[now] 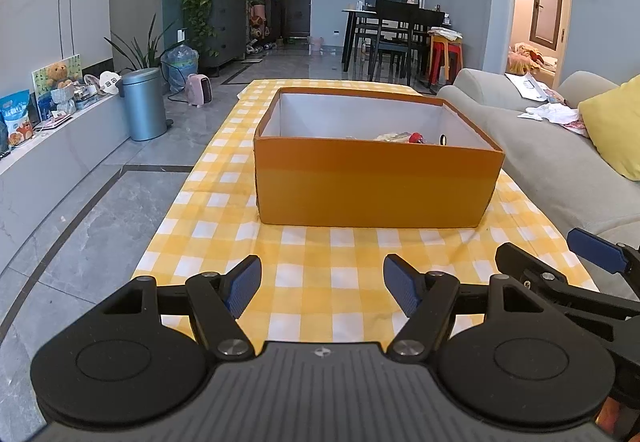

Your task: Organize snacks

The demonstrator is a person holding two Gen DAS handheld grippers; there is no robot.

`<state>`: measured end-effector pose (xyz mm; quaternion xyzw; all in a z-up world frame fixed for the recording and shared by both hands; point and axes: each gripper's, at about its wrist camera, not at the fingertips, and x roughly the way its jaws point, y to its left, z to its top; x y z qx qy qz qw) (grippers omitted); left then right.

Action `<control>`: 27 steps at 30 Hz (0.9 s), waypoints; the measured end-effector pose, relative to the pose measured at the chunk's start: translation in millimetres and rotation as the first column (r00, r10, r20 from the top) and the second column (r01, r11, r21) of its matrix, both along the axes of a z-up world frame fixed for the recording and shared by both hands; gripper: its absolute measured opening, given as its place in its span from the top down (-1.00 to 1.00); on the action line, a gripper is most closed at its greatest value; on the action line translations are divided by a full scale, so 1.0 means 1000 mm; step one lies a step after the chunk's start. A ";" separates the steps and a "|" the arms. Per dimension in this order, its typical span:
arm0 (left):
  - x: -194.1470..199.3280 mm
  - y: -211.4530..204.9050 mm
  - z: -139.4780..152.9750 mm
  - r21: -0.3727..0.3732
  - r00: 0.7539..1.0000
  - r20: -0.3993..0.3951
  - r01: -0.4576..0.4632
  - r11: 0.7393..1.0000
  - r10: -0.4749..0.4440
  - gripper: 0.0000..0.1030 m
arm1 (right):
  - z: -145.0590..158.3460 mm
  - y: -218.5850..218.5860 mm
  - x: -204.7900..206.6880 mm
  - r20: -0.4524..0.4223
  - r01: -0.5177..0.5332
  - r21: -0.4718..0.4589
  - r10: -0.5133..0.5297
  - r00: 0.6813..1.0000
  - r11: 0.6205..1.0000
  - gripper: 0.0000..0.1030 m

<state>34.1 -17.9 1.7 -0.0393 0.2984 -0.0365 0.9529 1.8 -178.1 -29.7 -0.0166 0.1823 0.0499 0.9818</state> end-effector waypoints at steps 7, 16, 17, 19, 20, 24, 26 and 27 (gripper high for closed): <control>0.000 0.001 0.000 -0.001 1.000 -0.003 0.000 1.000 0.000 -0.61 | 0.001 -0.003 -0.001 -0.004 -0.006 0.002 0.006 1.000 1.000 -0.47; 0.000 0.001 0.000 -0.002 1.000 -0.005 -0.003 1.000 0.003 -0.61 | 0.002 -0.006 0.000 -0.010 -0.015 0.000 0.015 1.000 1.000 -0.48; -0.001 0.002 0.000 -0.002 1.000 -0.006 -0.004 1.000 0.004 -0.61 | 0.002 -0.006 0.000 -0.011 -0.017 0.000 0.016 1.000 1.000 -0.47; 0.000 0.000 -0.001 0.002 1.000 -0.009 -0.006 1.000 0.006 -0.61 | 0.002 -0.007 0.001 -0.014 -0.020 -0.002 0.020 1.000 1.000 -0.47; -0.001 0.000 -0.002 0.002 1.000 -0.010 -0.006 1.000 0.006 -0.61 | 0.001 -0.007 0.001 -0.016 -0.022 -0.002 0.022 1.000 1.000 -0.48; -0.001 -0.001 -0.002 0.003 1.000 -0.009 -0.010 1.000 0.010 -0.61 | 0.001 -0.007 0.002 -0.019 -0.026 -0.002 0.026 0.999 1.000 -0.47; -0.002 0.000 -0.002 0.004 1.000 -0.007 -0.016 1.000 0.016 -0.61 | 0.001 -0.007 0.002 -0.022 -0.028 -0.004 0.028 0.999 1.000 -0.47; -0.001 -0.001 -0.002 0.003 1.000 -0.008 -0.019 1.000 0.019 -0.61 | 0.001 -0.008 0.003 -0.023 -0.029 -0.005 0.029 0.999 1.000 -0.48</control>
